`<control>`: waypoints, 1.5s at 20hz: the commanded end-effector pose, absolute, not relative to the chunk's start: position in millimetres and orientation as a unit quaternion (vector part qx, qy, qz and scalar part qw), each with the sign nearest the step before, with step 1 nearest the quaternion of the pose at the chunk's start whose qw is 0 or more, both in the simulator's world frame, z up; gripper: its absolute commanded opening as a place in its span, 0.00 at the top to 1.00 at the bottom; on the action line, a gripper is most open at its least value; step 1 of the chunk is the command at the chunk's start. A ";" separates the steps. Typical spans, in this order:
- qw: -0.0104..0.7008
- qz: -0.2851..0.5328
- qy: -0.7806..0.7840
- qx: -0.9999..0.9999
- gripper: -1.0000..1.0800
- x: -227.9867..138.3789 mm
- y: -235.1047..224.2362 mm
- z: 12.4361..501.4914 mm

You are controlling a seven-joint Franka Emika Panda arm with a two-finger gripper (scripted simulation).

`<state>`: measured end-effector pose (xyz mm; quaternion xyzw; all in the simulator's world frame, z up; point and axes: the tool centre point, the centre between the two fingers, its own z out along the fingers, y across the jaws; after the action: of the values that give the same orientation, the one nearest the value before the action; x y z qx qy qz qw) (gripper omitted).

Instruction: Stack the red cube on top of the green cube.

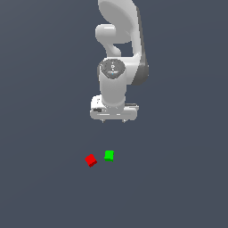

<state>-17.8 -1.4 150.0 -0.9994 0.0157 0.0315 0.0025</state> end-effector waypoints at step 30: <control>0.001 0.013 -0.183 -0.983 0.04 55.2 -82.1 101.4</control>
<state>47.7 -76.5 105.5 -0.9861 -0.1657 0.0151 0.0010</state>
